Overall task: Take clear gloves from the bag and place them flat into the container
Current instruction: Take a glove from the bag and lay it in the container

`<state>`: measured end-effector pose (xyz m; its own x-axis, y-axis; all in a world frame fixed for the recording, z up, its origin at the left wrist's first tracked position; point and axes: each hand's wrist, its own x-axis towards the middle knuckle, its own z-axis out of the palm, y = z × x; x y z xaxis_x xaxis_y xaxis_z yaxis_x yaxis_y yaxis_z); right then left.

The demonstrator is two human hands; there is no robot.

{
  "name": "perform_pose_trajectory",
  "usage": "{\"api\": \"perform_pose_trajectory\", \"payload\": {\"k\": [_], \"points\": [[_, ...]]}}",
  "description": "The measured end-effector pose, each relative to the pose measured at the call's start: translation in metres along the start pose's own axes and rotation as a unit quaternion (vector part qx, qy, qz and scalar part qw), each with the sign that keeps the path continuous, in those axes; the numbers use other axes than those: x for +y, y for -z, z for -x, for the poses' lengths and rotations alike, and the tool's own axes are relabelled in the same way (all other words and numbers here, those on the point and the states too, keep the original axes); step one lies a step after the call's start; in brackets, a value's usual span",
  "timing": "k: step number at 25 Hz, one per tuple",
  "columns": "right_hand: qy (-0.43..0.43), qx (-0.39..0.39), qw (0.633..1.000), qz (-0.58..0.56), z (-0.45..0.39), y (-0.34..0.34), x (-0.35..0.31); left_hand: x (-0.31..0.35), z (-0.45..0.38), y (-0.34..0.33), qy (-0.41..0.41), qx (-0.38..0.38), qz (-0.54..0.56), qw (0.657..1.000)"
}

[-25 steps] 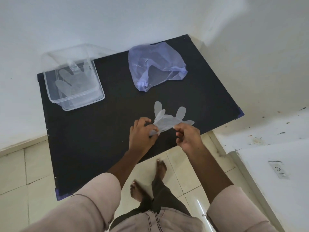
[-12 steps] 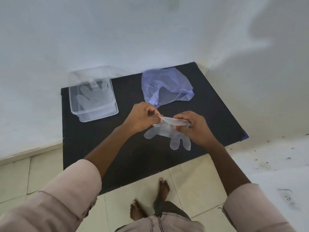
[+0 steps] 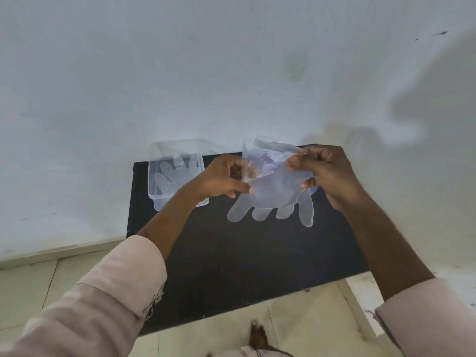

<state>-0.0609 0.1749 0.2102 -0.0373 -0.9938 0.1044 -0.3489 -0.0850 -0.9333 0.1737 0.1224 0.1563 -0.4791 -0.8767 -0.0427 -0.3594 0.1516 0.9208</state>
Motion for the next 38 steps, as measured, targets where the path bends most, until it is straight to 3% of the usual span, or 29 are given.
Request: {"api": "perform_pose_trajectory", "payload": {"k": [15, 20, 25, 31, 38], "points": [[0.000, -0.018, 1.000, 0.011, -0.003, 0.001, -0.035, -0.015, 0.030, 0.067, 0.018, -0.052, -0.036, 0.998], [0.003, -0.030, 0.999, 0.018, -0.004, -0.001, -0.039, -0.009, 0.035, 0.068, 0.045, -0.011, -0.152, 0.987], [0.019, -0.057, 0.998, 0.029, -0.005, -0.002, -0.044, 0.030, 0.018, 0.066, -0.019, 0.063, 0.065, 0.996], [0.024, -0.080, 0.996, 0.043, -0.010, 0.004, -0.043, 0.045, -0.026, 0.058, 0.021, -0.097, 0.063, 0.993], [0.013, -0.072, 0.997, 0.034, -0.041, 0.027, -0.028, 0.039, -0.054, 0.049, 0.021, -0.096, 0.099, 0.990]]}}
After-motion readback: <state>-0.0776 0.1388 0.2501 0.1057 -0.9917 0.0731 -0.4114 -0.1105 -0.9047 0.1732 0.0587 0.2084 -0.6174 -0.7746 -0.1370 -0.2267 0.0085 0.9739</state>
